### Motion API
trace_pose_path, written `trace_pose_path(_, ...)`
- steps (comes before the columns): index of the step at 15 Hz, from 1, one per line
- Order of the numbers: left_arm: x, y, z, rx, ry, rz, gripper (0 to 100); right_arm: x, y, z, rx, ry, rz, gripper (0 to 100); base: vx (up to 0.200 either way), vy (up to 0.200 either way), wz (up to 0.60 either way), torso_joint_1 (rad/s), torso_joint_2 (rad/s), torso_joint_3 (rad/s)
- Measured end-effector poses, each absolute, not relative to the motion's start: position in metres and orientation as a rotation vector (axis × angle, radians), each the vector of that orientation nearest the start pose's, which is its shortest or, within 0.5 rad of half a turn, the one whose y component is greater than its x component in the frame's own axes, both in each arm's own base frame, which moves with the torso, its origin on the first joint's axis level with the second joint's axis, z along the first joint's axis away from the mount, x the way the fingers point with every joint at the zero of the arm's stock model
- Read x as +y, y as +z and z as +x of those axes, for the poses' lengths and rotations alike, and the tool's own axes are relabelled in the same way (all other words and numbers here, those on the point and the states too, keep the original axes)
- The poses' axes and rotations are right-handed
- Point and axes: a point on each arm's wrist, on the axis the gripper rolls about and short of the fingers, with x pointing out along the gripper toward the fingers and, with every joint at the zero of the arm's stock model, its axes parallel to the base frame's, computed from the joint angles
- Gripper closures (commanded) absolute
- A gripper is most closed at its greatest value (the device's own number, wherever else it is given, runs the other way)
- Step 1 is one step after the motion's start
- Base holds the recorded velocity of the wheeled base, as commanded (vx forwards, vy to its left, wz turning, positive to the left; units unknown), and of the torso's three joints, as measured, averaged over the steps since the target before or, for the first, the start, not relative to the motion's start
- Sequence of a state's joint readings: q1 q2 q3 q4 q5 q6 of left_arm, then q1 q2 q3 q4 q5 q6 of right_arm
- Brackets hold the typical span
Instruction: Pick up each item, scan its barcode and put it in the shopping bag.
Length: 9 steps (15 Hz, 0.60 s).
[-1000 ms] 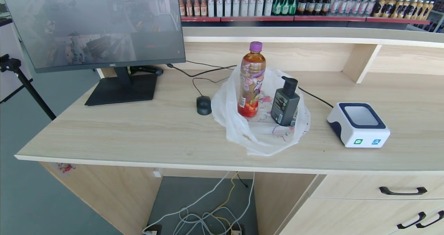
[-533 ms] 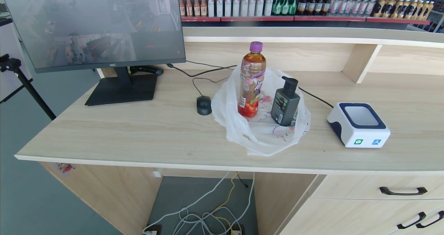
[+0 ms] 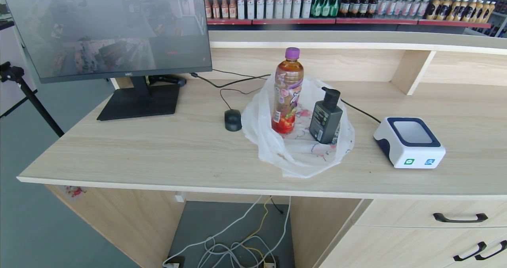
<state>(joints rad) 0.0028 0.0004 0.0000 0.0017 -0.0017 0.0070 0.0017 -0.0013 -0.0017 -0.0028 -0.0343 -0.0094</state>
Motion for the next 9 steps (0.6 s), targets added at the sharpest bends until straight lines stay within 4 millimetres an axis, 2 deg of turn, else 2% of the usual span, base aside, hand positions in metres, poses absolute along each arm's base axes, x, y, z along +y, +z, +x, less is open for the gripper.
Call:
trace_pose_path(1,-0.0001,0.0753,-0.0228,0.002,0.001,0.007,0,-0.0008,0.0762,-0.0231,-0.006,-0.032,-0.006,0,-0.200,0.000,0.00,0.007,0.00,0.002)
trace_pose_path(5,-0.0001,0.0753,-0.0228,0.002,0.000,0.004,0,-0.0008,0.0761,-0.0232,-0.007,-0.032,-0.005,0,0.000,0.000,0.00,0.000,0.00,0.000)
trace_pose_path(9,-0.0001,0.0754,-0.0228,0.002,0.001,0.000,0,-0.0008,0.0762,-0.0232,-0.008,-0.032,-0.005,0,0.000,-0.200,0.00,0.001,0.00,0.001)
